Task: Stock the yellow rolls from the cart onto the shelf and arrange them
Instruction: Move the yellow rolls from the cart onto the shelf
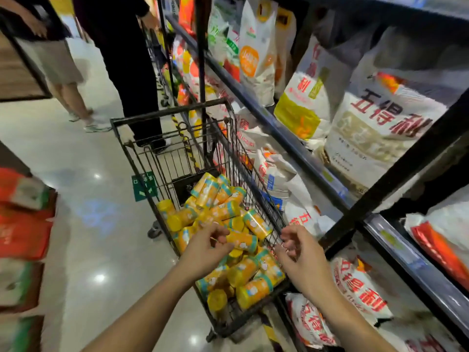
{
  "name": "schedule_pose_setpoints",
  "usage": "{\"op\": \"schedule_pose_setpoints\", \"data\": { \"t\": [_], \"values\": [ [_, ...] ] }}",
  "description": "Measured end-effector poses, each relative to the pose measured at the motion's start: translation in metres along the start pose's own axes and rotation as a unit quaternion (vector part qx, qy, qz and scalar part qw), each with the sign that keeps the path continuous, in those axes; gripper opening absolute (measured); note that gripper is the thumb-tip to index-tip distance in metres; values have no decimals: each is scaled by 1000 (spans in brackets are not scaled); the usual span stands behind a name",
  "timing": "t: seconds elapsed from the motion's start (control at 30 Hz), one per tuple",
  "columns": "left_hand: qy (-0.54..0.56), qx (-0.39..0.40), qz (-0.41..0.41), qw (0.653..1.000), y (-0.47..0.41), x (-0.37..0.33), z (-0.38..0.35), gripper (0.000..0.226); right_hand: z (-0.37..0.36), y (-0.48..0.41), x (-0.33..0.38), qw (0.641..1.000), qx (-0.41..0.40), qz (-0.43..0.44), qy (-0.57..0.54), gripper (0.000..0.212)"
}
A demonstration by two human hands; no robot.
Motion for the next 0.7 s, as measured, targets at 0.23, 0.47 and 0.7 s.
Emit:
{"op": "schedule_pose_setpoints", "data": {
  "t": [0.23,0.47,0.7],
  "values": [
    [31,18,132,991,-12,82,-18,18,-61,-41,-73,985,127,-90,69,31],
    [22,19,241,970,-29,129,-49,14,-109,-84,-131,939,273,-112,174,29],
    [18,38,308,951,-68,155,-91,14,-155,-121,-192,831,424,-54,356,54]
  ]
}}
Point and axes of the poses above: each hand's wrist, its own y-axis away from the middle knuckle, its own z-axis out of the back of the hand, x = y × z, the point moved 2 cm from there along -y, towards the middle knuckle, and after that the axes turned 10 degrees about x, right-handed, at the moved point
